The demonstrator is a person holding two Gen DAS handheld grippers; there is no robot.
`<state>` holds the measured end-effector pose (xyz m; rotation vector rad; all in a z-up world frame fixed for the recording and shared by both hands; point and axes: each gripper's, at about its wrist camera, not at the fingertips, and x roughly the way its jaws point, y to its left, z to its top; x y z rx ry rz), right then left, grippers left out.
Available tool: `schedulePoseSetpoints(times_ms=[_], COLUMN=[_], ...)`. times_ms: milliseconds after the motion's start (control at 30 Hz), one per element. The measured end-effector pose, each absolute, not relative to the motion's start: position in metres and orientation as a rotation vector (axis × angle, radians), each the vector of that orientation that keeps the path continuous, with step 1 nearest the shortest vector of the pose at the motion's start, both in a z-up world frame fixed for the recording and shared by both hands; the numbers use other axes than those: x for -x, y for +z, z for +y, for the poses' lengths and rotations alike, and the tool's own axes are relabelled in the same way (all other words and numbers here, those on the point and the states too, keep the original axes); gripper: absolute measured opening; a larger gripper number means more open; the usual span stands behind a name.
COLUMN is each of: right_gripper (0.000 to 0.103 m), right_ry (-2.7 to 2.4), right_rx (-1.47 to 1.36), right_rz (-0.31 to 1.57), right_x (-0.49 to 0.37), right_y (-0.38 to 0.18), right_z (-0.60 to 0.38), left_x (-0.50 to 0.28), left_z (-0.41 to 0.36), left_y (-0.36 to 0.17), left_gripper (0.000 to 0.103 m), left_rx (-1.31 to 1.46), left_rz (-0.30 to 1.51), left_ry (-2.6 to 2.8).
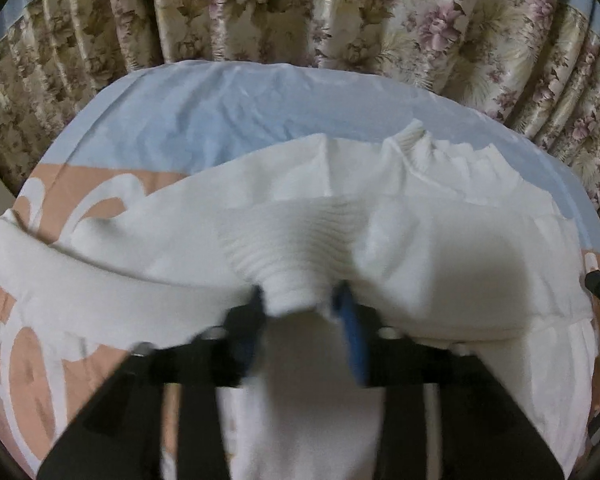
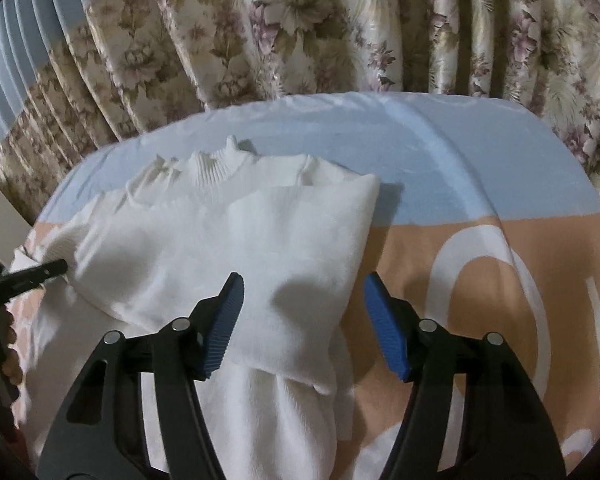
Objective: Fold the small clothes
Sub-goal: 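Open the right gripper and release the sleeve on the sweater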
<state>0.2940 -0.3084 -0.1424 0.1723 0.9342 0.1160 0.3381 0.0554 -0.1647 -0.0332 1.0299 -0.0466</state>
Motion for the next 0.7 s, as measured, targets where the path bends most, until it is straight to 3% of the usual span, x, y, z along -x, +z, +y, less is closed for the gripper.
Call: schedulePoseSetpoints(times_ms=[33, 67, 333, 500, 700], right_gripper=[0.064, 0.064, 0.064, 0.062, 0.055], right_ry=[0.113, 0.109, 0.170, 0.258, 0.237], right_rx=[-0.155, -0.134, -0.068, -0.061, -0.057], right_rz=[0.932, 0.927, 0.916, 0.969, 1.021], right_x=[-0.294, -0.294, -0.290, -0.298, -0.297], right_y=[-0.142, -0.139, -0.129, -0.141, -0.158], right_z=[-0.306, -0.303, -0.280, -0.249, -0.262], left_x=[-0.336, -0.333, -0.330, -0.354, -0.347], left_z=[0.061, 0.068, 0.074, 0.023, 0.017], left_y=[-0.160, -0.155, -0.133, -0.163, -0.176], left_gripper=[0.076, 0.080, 0.081, 0.082, 0.082], left_rx=[0.035, 0.032, 0.043, 0.012, -0.072], left_rz=[1.018, 1.006, 0.964, 1.051, 1.044], left_ry=[-0.028, -0.005, -0.031, -0.155, -0.139])
